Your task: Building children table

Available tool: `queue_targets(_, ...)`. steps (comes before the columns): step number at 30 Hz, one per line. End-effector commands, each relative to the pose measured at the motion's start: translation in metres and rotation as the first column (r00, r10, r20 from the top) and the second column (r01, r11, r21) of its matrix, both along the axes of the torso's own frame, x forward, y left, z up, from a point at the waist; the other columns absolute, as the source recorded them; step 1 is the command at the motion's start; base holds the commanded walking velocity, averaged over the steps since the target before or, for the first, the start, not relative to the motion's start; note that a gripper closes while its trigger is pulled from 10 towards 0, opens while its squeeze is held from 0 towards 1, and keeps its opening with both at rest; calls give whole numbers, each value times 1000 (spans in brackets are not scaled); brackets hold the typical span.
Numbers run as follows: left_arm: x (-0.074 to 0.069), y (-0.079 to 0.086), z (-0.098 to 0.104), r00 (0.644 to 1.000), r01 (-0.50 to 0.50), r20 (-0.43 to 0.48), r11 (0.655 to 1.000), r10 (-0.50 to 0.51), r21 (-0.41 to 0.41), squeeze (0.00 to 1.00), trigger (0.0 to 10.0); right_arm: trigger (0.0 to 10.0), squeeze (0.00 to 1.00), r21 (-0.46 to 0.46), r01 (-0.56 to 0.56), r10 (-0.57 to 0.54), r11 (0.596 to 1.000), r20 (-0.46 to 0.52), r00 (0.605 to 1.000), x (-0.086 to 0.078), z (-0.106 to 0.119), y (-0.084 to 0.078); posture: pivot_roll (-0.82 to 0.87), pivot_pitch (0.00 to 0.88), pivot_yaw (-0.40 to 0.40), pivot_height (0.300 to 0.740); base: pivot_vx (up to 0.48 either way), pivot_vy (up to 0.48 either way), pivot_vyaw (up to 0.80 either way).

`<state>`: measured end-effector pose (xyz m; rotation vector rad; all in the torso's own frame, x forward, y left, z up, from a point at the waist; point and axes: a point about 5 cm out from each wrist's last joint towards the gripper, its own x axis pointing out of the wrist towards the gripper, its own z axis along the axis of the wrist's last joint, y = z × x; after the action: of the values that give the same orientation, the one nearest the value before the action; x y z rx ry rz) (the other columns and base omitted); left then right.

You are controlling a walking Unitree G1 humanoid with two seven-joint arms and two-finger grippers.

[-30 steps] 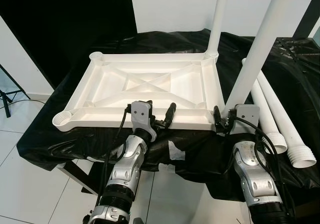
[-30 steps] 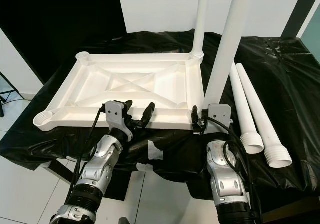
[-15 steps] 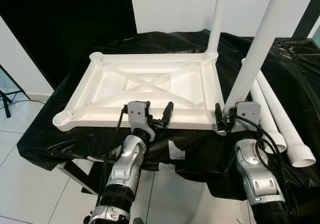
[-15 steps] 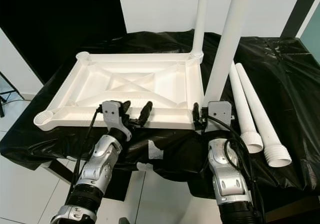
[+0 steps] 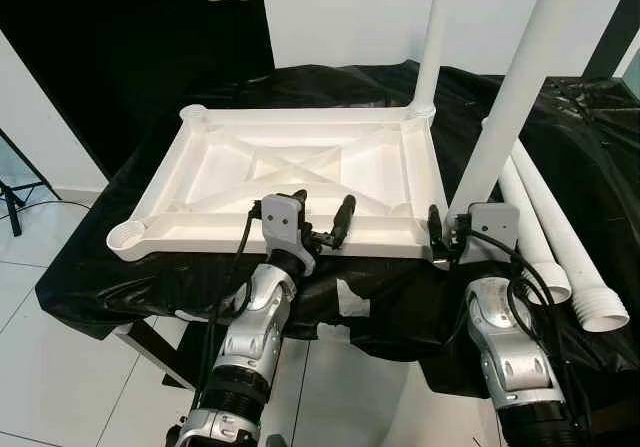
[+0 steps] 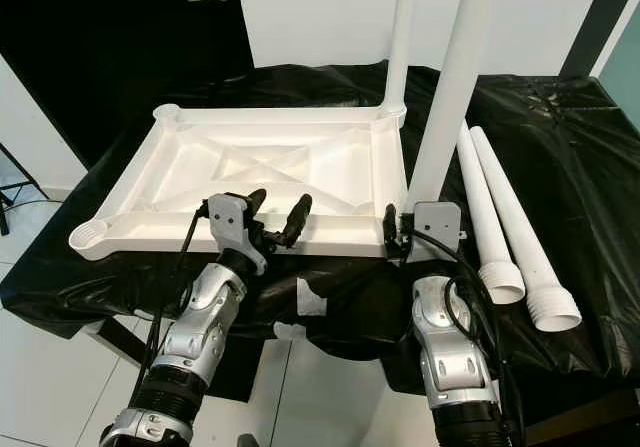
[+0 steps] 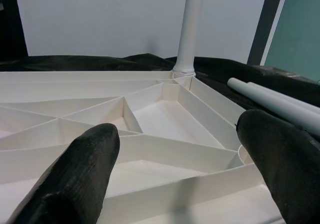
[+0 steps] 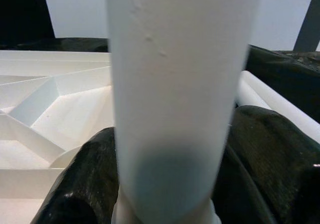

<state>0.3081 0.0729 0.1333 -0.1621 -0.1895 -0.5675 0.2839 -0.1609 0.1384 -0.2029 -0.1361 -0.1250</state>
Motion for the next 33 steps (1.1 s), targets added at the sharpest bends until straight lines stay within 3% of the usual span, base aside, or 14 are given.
queue_targets(1, -2, 2, -5, 1000, 5, -14, 1000, -5, 3, 0, 10000, 10000, 0, 0, 5, -5, 1000, -13, 1000, 0, -2, 0, -131, 0, 44, 740, 0, 0, 0)
queue_targets(7, 2, 13, -8, 996, -50, -70, 998, 46, -49, 0, 10000, 10000, 0, -1, 1, -1, 1000, -19, 1000, -3, -4, 1, -128, 0, 41, 740, 0, 0, 0)
queue_targets(19, 3, 32, -12, 979, -189, -80, 982, 187, -22, 0, 10000, 10000, 0, -2, 20, -20, 1000, -43, 999, -14, -10, -2, -119, 0, 32, 740, 0, 0, 0)
queue_targets(24, -1, 35, -13, 979, -194, -71, 981, 193, -8, 0, 10000, 10000, 0, -1, 30, -30, 1000, -52, 998, -20, -12, -5, -118, 0, 30, 740, 0, 0, 0)
queue_targets(29, -13, 37, -13, 983, -184, 6, 980, 185, 81, 0, 10000, 10000, 0, -9, 50, -50, 999, -64, 997, -36, -13, -12, -120, 0, 22, 740, 0, 0, 0)
queue_targets(33, -14, 40, -15, 977, -212, -6, 975, 213, 73, 0, 10000, 10000, 0, -14, 54, -55, 998, -70, 996, -41, -13, -16, -119, 0, 16, 740, 0, 0, 0)
